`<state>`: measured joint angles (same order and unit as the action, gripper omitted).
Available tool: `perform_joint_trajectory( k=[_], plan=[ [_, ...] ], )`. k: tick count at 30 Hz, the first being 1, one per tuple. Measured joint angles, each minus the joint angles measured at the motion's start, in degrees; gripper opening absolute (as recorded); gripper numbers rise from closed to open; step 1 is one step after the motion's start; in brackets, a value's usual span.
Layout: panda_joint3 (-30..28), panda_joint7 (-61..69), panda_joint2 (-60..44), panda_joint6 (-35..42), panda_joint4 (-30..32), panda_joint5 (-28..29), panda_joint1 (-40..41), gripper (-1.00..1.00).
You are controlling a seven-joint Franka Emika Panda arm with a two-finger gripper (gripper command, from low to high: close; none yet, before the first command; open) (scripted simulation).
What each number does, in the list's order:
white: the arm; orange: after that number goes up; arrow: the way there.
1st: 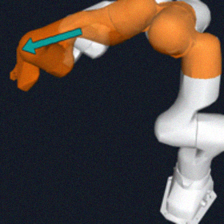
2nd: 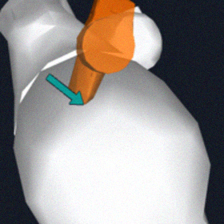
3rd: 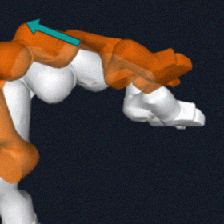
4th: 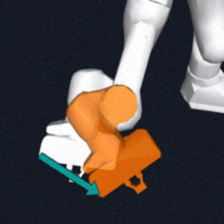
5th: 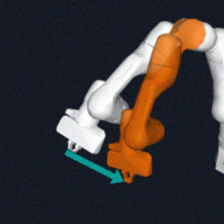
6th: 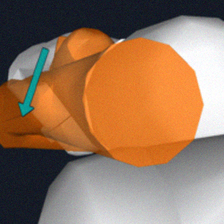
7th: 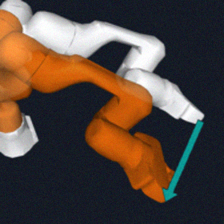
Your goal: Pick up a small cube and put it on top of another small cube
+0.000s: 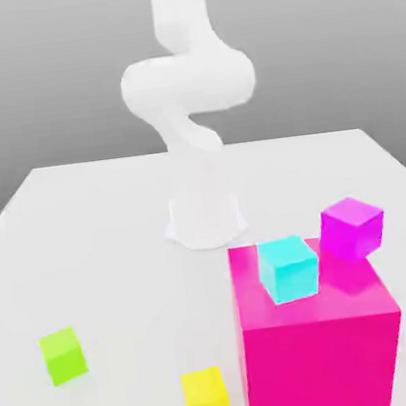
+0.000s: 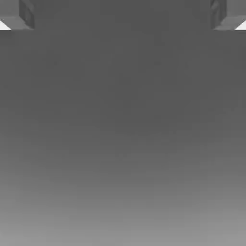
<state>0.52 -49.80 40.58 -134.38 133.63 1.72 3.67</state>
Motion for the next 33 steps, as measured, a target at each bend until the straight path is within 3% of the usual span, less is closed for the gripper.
perform_joint_trajectory(
  k=[15,19,23,28,29,33],
  plan=[
    [-3.73,-20.93,-31.64,-15.59,11.08,6.32,17.62,0.00],
    [-6.00,-23.33,-39.82,-19.93,14.09,3.64,21.76,0.00],
    [-5.61,-22.98,-47.86,-24.41,16.74,-2.45,25.19,0.00],
    [-3.57,-21.08,-58.20,-32.47,15.59,-6.04,27.06,0.00],
    [-3.25,-20.87,-59.91,-33.86,15.30,-6.28,27.32,-1.00],
    [-3.24,-20.95,-59.92,-33.91,15.30,-6.21,27.33,-1.00]
  ],
)
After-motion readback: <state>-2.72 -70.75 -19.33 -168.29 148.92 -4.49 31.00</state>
